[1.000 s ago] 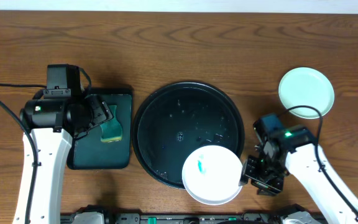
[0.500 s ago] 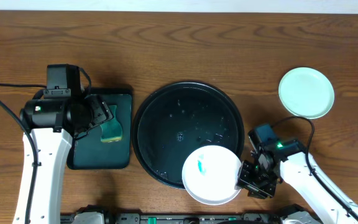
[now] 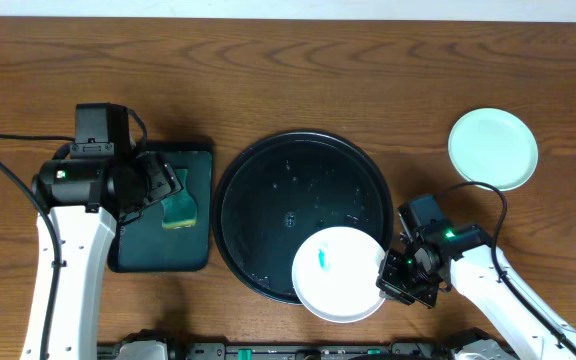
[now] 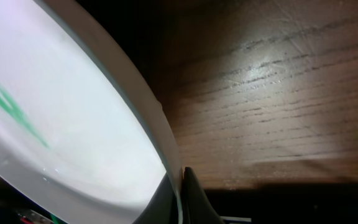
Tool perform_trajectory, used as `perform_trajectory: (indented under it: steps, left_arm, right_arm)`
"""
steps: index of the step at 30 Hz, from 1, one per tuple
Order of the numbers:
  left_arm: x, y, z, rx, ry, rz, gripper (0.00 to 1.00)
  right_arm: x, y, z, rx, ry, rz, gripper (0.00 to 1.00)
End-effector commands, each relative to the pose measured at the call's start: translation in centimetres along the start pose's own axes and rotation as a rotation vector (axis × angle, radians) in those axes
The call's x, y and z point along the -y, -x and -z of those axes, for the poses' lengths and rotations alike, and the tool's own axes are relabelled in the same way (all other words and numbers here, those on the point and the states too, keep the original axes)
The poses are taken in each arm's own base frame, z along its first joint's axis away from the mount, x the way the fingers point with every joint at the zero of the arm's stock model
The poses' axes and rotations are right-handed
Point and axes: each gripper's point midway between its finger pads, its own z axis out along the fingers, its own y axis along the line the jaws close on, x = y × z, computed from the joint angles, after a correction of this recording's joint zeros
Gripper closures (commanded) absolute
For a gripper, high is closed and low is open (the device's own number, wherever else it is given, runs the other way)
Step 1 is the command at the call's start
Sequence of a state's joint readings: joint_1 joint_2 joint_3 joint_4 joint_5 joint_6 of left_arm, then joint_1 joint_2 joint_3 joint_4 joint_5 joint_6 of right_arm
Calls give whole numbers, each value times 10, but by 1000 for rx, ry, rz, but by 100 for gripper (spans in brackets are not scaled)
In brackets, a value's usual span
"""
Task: Clean dirty plates on tray and stack at the side
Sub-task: 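Drag the white plate onto the center of the round tray with right gripper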
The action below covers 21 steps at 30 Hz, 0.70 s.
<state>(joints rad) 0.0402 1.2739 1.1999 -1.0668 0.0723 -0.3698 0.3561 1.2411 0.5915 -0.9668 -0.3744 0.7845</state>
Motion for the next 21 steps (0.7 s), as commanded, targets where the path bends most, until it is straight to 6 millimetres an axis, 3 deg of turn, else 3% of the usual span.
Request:
perform_trajectory:
  steps: [1,7,16,21]
  left_arm:
    - [-2,-2,-3,-12,9,12,21]
    - [-2,-2,-3,-12,9,11,21]
    - [-2,-2,-3,-12,8,12,21]
    - [-2,-1,-3,-11,9,11,21]
  right_arm:
    - [-3,0,0,7,8,26,99]
    - [-15,10,1,52,52,146,99]
    - [-66,62,21,260,234,211,99]
    - [-67,82,6,209,272,166,99]
